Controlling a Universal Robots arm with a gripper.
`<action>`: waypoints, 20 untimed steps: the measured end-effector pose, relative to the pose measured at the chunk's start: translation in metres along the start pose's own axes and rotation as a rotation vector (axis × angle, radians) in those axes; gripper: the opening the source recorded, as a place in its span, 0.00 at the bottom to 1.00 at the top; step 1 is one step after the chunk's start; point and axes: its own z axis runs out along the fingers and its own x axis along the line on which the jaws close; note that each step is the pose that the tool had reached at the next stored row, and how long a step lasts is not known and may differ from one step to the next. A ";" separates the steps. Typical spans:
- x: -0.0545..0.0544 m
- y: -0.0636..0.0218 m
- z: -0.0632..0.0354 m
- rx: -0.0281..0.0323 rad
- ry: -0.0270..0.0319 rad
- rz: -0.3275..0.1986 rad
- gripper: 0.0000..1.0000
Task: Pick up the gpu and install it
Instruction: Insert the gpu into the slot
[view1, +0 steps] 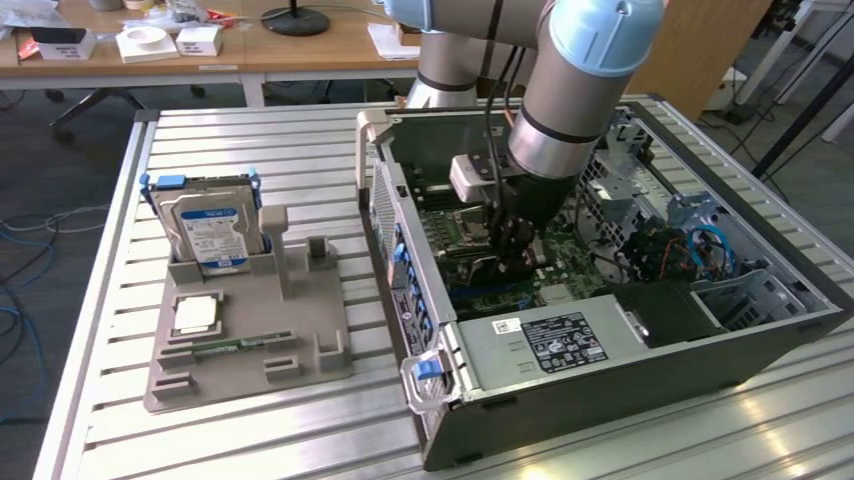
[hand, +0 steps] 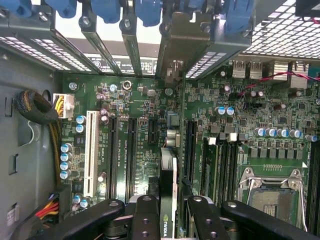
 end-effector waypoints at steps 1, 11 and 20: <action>0.000 0.0002 0.0000 0.0004 0.0001 0.000 0.27; 0.000 0.0010 0.0002 0.0036 0.0001 0.000 0.27; 0.000 0.0009 0.0009 0.0060 0.0003 0.000 0.27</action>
